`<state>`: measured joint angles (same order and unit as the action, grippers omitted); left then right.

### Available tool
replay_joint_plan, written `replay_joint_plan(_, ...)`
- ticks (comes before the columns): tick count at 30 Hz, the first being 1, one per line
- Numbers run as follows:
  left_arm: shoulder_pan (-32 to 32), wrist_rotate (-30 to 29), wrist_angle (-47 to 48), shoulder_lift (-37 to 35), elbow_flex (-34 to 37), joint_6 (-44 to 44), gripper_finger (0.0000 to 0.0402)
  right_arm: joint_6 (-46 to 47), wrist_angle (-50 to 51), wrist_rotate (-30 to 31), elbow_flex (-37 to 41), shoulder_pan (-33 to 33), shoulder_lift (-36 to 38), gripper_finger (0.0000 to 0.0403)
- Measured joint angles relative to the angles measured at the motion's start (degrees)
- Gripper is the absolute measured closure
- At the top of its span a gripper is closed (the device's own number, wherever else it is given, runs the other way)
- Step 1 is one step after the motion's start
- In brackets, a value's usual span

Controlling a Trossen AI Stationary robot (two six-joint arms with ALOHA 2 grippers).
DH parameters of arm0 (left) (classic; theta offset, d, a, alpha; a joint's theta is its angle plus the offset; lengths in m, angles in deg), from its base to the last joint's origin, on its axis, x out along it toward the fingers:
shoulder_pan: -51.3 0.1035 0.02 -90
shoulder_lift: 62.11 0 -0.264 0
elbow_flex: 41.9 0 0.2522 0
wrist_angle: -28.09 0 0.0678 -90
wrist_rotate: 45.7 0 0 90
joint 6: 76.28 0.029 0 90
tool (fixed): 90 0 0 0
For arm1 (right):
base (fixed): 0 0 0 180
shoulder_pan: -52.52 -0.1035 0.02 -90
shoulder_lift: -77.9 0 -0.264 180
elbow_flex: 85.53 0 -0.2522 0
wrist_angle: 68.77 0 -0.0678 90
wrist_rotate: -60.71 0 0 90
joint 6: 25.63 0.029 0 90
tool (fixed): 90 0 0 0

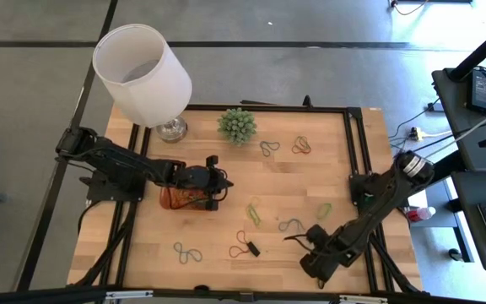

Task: Pick and place rubber bands into bin
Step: Put the yellow rubber band into the orange bin

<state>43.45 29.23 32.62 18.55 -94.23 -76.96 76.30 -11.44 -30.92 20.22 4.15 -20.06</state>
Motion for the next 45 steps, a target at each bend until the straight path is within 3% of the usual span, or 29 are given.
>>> replay_joint_plan(6,0.15,0.00,0.00,-0.02,0.00,-0.02,0.0399,1.52,-3.62,-0.07,0.00,0.00,-2.68,0.0291)
replay_joint_plan(20,0.15,0.00,0.00,-0.02,0.00,-0.04,0.0399,7.54,-2.53,-3.89,0.02,-0.70,-5.32,0.0306)
replay_joint_plan(24,0.15,-0.01,0.00,-0.02,-0.02,-0.04,0.0400,7.33,-2.54,-3.93,0.02,-0.70,-5.83,0.0329)
replay_joint_plan(29,0.15,-0.02,0.02,-0.02,-0.02,-0.04,0.0399,5.56,-2.61,-3.60,0.02,-0.67,-5.95,0.0391)
replay_joint_plan(34,0.15,-0.02,0.00,-0.03,-0.02,-0.04,0.0400,3.98,-2.28,-3.52,0.02,-0.65,-5.95,0.0397)
replay_joint_plan(39,0.15,-0.03,0.00,-0.02,-0.02,-0.07,0.0400,3.87,0.24,-3.40,-0.18,-0.65,-4.51,0.0400)
replay_joint_plan(45,0.15,-0.26,0.00,-0.04,-0.02,-0.24,0.0399,3.74,11.17,-1.72,-4.28,-0.67,-2.90,0.0401)
